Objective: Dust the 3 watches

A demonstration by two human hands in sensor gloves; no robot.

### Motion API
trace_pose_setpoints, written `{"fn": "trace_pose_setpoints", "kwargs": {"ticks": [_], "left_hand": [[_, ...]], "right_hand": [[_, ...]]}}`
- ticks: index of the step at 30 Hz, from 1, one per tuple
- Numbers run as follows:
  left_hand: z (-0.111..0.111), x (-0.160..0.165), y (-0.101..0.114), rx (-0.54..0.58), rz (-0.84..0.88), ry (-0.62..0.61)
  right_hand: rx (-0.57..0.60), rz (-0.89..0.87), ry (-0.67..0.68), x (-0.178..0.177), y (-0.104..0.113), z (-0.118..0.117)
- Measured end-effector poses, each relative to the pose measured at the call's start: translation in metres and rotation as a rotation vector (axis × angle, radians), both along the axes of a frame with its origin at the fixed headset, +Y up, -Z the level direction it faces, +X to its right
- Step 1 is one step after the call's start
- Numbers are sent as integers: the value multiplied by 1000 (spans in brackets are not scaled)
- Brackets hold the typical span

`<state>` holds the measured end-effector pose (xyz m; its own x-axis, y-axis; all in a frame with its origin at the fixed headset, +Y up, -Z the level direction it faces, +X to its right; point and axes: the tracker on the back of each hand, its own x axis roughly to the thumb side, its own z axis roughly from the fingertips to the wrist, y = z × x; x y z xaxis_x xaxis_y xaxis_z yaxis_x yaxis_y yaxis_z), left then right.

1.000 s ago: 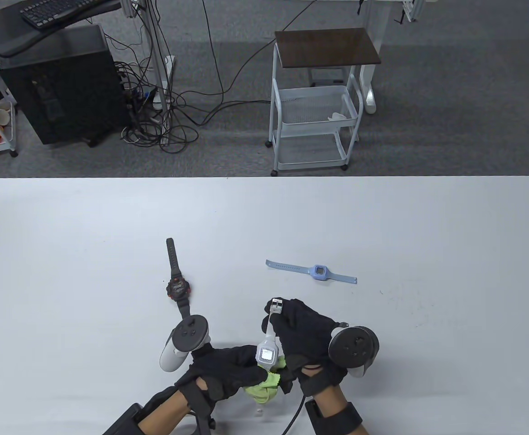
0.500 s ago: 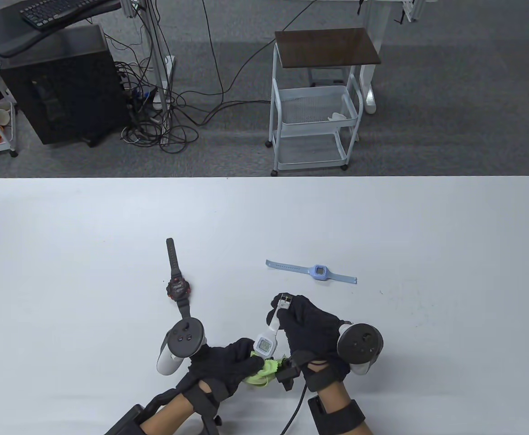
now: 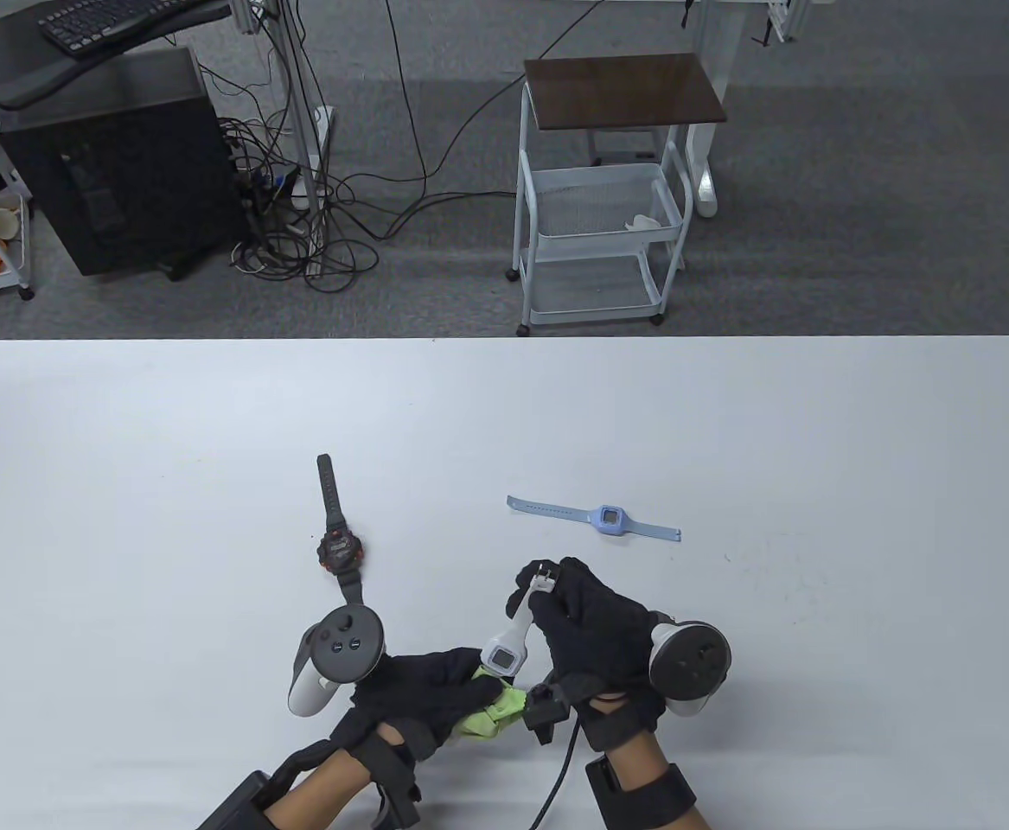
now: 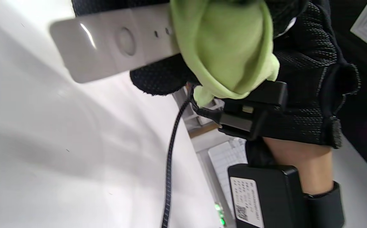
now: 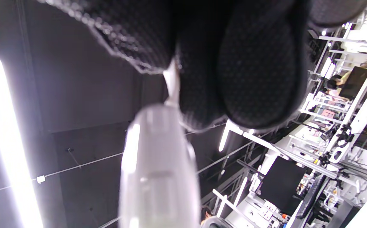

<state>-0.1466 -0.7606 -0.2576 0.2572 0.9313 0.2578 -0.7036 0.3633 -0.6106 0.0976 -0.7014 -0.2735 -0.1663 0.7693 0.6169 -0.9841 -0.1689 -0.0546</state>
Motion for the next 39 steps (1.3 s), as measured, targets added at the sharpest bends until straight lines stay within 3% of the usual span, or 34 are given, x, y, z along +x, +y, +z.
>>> {"fn": "trace_pose_setpoints", "kwargs": {"ticks": [17,31,39], "left_hand": [[-5,-8,-6,-60,-71,59],[-4,-8,-4,-45,-189,57],[-7,-7,-10,-106,-170,26]], "right_hand": [[2,-47,-14,3,0,0],[-10,-94,-29,8,0,0],[-24,-161,-48,16,-1,-2]]}}
